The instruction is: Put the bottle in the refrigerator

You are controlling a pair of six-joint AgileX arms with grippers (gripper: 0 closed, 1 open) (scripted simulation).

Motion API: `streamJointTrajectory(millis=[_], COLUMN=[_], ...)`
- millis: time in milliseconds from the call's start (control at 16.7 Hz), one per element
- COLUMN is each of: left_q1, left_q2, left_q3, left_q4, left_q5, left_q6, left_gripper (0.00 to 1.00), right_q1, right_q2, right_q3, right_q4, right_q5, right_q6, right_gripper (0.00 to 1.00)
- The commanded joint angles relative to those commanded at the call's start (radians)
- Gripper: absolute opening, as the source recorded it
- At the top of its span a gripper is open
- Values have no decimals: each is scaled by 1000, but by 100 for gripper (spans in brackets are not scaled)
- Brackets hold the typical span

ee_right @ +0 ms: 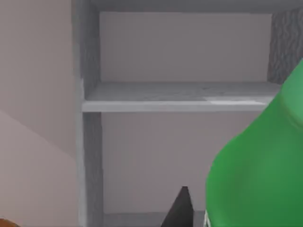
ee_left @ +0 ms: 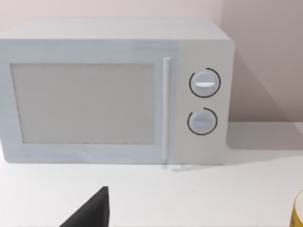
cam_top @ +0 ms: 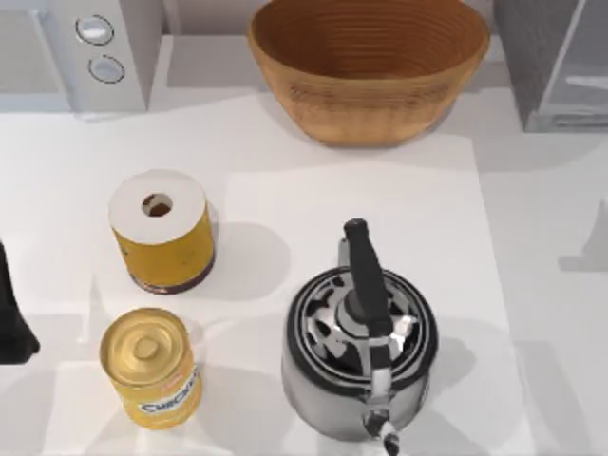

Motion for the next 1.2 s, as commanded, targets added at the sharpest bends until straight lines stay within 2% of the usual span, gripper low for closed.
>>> streamJointTrajectory(millis=[360,660,900,1200], left_q1=[0,0,0,0], left_q2=[0,0,0,0], left_q3=[0,0,0,0], left_q4=[0,0,0,0], left_q5=[0,0,0,0], left_q6=[0,0,0,0], left_gripper=[100,100,100,100], right_q1=[-66,-101,-124,-135], right_q2=[708,1233,1481,1559], right_q3=[287,492,605,650], right_q4=[349,564,661,689], right_q5=[-92,-161,-189,-196], right_q6=[-1,0,-1,-3], right_gripper=[1,1,1,1])
